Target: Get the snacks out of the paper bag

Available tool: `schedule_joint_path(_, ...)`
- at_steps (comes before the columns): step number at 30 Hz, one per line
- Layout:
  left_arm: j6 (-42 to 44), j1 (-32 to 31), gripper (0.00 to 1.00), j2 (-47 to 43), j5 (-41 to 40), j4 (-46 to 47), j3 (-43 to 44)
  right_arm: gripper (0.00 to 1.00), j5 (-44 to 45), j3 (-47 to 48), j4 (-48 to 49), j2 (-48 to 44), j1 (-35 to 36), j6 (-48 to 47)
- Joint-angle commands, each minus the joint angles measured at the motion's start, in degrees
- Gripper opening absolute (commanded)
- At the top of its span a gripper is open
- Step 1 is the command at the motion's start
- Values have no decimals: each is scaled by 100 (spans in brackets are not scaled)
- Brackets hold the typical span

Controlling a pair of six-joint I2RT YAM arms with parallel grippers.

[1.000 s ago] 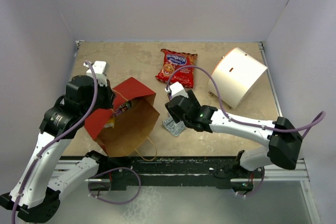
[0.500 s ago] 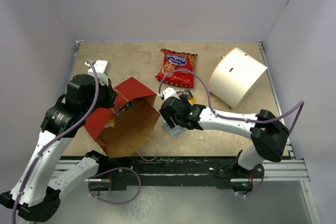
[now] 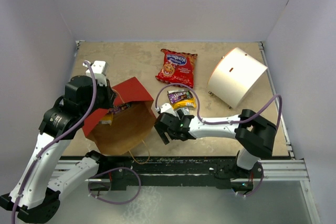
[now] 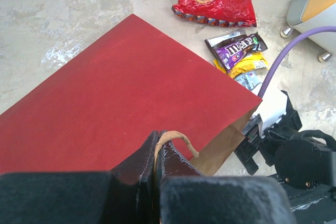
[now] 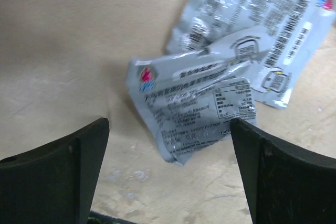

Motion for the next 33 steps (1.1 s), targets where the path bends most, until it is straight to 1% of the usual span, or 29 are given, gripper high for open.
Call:
schedule_joint_path(1, -67, -8, 0, -8, 34, 236, 53, 100, 673, -167, -349, -61, -175, 577)
schedule_joint_path(6, -68, -8, 0, 21, 51, 221, 75, 100, 829, -115, -429, -45, -431, 626)
schedule_joint_path(10, -66, -9, 0, 28, 71, 223, 53, 100, 959, -50, -10, -94, -516, 35)
schedule_joint_path(14, -42, -8, 0, 42, 92, 223, 77, 100, 1346, 368, -181, -81, -542, -502)
schedule_joint_path(17, -33, -8, 0, 43, 95, 226, 77, 100, 1210, 323, -63, -497, -538, -745)
schedule_joint_path(20, -21, -8, 0, 24, 132, 218, 88, 100, 915, -161, 263, -1177, -535, -1060)
schedule_joint_path(22, -21, -9, 0, 25, 188, 222, 102, 100, 478, -438, 632, -1707, -538, -1391)
schedule_joint_path(24, -17, -13, 0, 28, 243, 248, 123, 100, -311, -740, 1256, -2363, -516, -1911)
schedule_joint_path(26, -1, -8, 0, 54, 297, 279, 123, 100, -1506, -1153, 1908, -2944, -382, -2628)
schedule_joint_path(28, 31, -13, 0, 94, 300, 302, 128, 99, -2586, -1599, 2831, -3539, 45, -3415)
schedule_joint_path(30, 58, -8, 0, 126, 291, 318, 147, 99, -2758, -1941, 3534, -3878, 342, -3893)
schedule_joint_path(31, 63, -10, 0, 132, 291, 324, 168, 99, -2840, -1958, 3682, -3867, 444, -4058)
schedule_joint_path(33, 57, -12, 0, 132, 298, 325, 183, 97, -2851, -1678, 3592, -3449, 514, -4403)
